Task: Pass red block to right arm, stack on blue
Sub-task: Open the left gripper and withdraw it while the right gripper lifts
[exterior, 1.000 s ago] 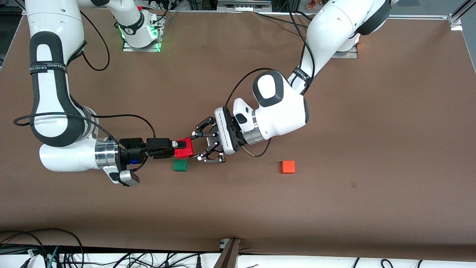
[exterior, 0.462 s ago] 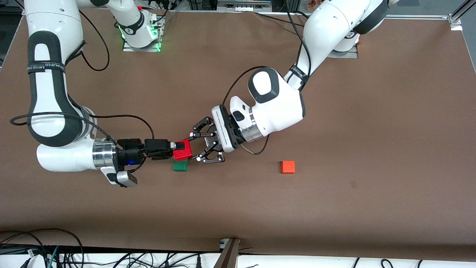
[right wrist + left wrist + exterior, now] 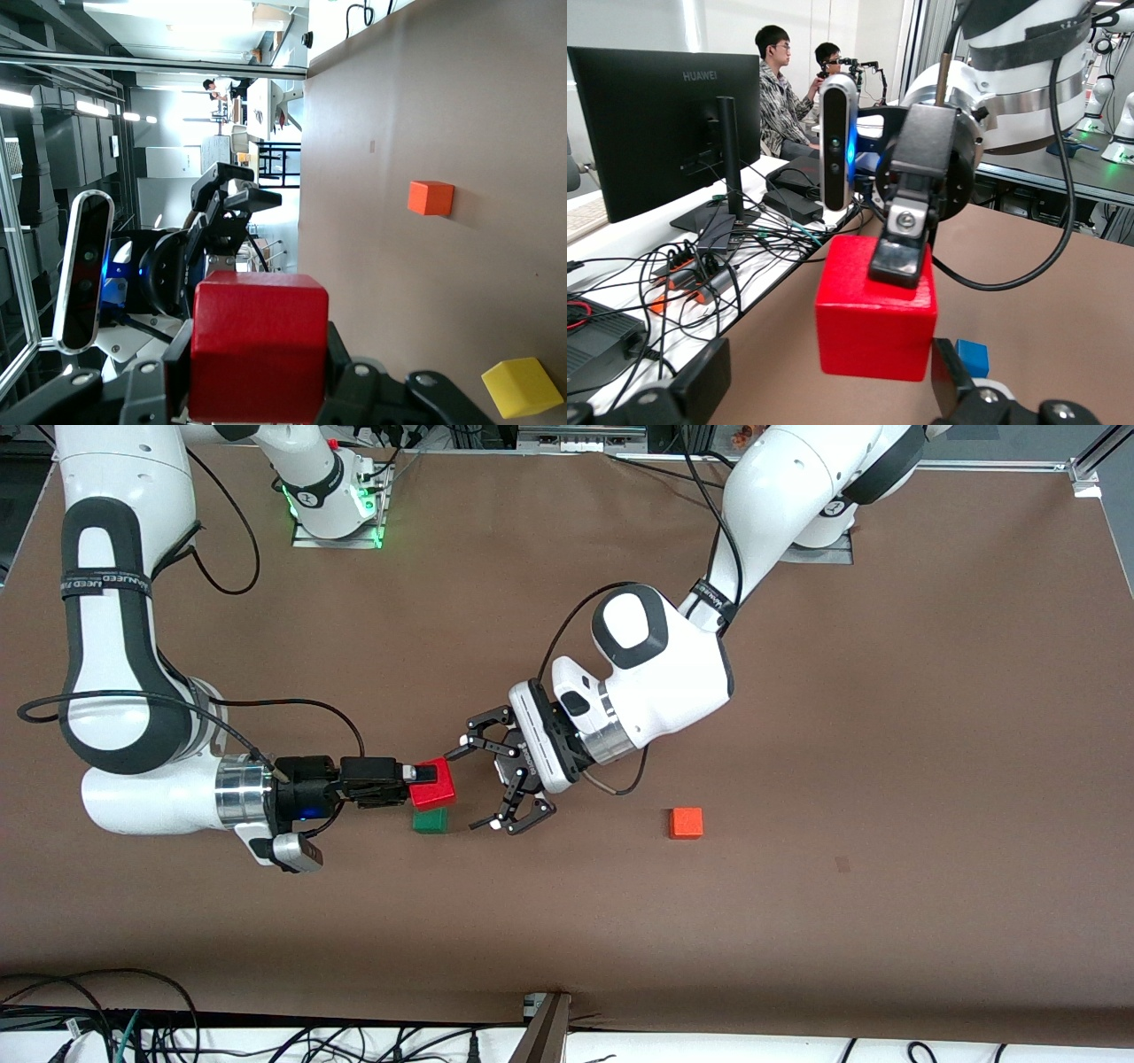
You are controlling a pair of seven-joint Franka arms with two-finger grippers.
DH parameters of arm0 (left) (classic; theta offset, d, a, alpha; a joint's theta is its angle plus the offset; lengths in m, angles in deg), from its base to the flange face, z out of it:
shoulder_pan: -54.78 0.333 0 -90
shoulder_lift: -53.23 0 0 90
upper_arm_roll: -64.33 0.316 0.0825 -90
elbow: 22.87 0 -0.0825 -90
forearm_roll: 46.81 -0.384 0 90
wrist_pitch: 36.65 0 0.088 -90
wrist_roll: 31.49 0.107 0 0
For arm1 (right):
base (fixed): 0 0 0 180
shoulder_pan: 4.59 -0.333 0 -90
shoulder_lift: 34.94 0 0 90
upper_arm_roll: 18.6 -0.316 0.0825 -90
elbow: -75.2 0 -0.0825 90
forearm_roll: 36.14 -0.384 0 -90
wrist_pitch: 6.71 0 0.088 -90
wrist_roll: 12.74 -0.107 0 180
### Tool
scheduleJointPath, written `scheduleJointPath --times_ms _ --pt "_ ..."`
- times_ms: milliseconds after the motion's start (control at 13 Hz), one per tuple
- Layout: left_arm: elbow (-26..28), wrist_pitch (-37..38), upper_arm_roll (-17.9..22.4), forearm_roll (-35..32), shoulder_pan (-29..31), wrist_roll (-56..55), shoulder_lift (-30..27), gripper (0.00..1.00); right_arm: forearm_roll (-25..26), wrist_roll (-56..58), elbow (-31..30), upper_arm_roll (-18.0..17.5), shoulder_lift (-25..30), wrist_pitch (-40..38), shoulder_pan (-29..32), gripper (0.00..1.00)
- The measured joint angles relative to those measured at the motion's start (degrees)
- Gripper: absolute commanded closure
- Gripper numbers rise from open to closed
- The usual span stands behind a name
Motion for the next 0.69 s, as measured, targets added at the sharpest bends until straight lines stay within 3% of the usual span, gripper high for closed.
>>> scheduleJointPath --times_ms 385,538,692 --pt "0.1 0.1 0.1 0.0 1.4 -0.3 -0.9 0.00 1.0 0.1 0.1 0.7 0.0 0.0 0.0 1.00" --pt "3.0 1.7 0.1 0.0 3.4 -0.3 -3.4 0.00 2.5 0.2 0.7 1.9 0.0 0.1 0.0 1.00" --pt "10.1 4.1 0.1 0.0 6.6 -0.4 -9.7 0.00 8.5 0.2 1.3 3.6 0.0 0.8 0.0 1.00"
